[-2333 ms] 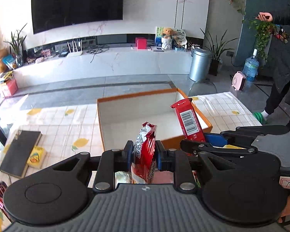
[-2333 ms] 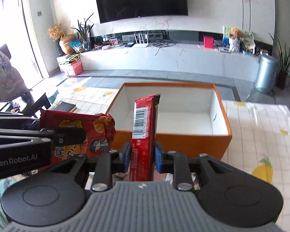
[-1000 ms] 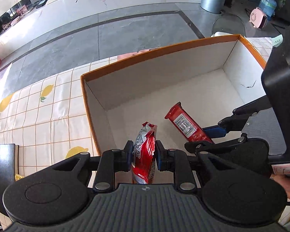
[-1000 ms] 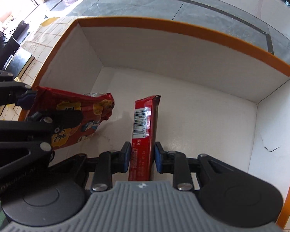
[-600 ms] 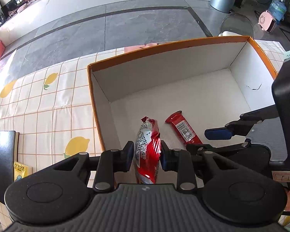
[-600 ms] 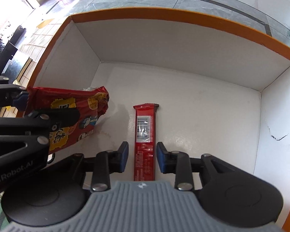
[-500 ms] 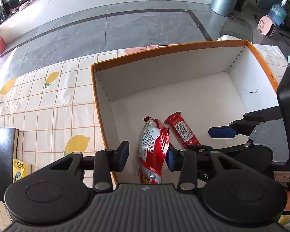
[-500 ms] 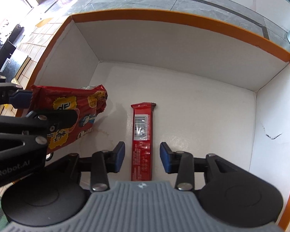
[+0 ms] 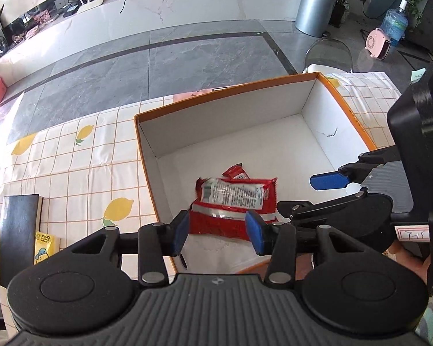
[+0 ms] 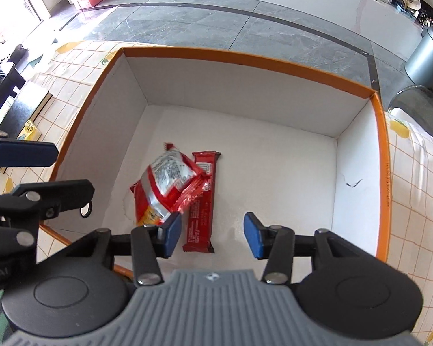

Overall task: Organize snacks
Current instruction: 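Open the right tool to drop the wafer bar while the left tool drops the chip bag, then move both tools back to the snack pile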

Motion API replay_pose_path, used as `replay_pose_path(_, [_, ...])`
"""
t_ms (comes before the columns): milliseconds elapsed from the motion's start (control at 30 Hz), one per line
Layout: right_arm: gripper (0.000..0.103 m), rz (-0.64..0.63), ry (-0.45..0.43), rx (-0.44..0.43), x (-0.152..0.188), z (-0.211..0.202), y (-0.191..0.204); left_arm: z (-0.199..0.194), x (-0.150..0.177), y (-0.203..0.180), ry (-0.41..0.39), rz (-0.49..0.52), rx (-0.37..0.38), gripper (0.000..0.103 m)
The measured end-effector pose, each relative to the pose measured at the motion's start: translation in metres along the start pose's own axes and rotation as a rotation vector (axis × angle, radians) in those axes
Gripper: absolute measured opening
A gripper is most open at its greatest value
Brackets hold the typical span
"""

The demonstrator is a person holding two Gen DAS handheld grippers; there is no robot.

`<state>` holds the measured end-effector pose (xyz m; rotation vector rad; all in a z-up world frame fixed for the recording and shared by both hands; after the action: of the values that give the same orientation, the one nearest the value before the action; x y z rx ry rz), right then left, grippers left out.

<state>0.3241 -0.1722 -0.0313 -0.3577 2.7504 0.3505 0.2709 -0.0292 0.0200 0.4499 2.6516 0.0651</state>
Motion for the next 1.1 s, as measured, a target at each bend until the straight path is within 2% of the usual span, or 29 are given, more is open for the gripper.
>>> replay_pose_path(333, [0.047,-0.015,-0.117,-0.014,0.039,-0.071,0.009,-0.074,0.036,-0.021,-0.170,0.013,-0.026,0.056])
replay_pose_path(567, [0.050,-0.020,-0.213,-0.038,0.088,-0.114,0.016,-0.106,0.079,-0.042,-0.289,0.044,-0.037,0.061])
replay_pose_path(633, [0.051,-0.007,-0.245,-0.047,0.106,-0.125,0.018,-0.112,0.093,-0.044,-0.320,0.024,-0.029,0.066])
replay_pose_path(733, [0.053,-0.002,-0.303,-0.005,0.133,-0.132,0.023,-0.117,0.113,-0.045,-0.354,-0.023,-0.011,0.069])
replay_pose_path(800, [0.058,0.016,-0.352,0.012,0.150,-0.132,0.026,-0.115,0.127,-0.044,-0.367,-0.075,0.001,0.071])
replay_pose_path(967, [0.058,0.125,-0.409,-0.027,0.191,-0.115,0.025,-0.093,0.163,-0.039,-0.356,-0.227,0.041,0.074])
replay_pose_path(1100, [0.058,0.198,-0.458,-0.015,0.219,-0.091,0.026,-0.068,0.185,-0.043,-0.345,-0.247,-0.023,0.075])
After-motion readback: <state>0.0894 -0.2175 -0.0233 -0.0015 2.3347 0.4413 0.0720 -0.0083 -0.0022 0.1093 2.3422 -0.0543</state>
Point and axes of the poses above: each gripper's, at about its wrist camera, not at the fingertips, and z roughly the way its jaws point, y to its left, x to its underside, the point moved 1 cm from there along z, roughly the way its jaws point, and after that the axes turned 7 degrees about -x, right-handed, at the moved point
